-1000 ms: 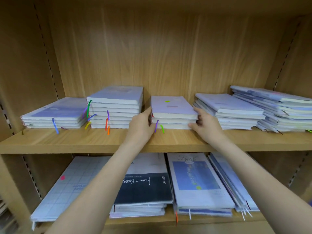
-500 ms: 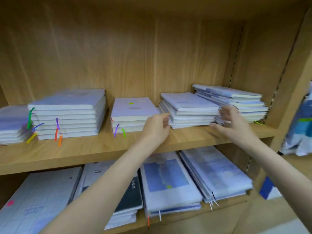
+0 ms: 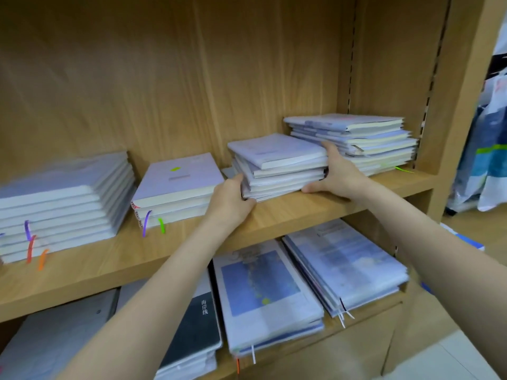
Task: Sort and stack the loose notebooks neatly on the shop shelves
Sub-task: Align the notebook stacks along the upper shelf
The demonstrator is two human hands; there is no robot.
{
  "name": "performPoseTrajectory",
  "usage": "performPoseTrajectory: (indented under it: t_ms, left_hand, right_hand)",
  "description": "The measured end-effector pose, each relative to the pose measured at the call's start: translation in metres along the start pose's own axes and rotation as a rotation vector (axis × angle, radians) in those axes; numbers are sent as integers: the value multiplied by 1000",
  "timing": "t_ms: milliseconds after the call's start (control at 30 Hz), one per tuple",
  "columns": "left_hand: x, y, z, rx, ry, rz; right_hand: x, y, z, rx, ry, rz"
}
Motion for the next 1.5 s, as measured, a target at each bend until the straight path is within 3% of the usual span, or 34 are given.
performPoseTrajectory:
  t_ms: [567,733,1133,1500]
  left_hand:
    - [33,5,7,-52,84,15]
    - [45,-15,16,118,58,2]
    - [63,-11,19,156,167,26]
    - [66,-5,27,271,32,63]
  right_hand:
    - [33,-9,-6,-116,95,86]
    - [59,-21,-3,-185,94,116]
    - [60,-30,10,-216,19,92]
    - [49,-27,13,-27,-21,68]
Point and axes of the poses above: each hand's wrist, its own x-axis away from the middle knuckle, its own z-axis out of the back of the hand, y = z × x, the point moved 1 cm from there along -x, towards the middle knuckle, and after that the axes turned 11 degrees about z, right-handed, at the moved point
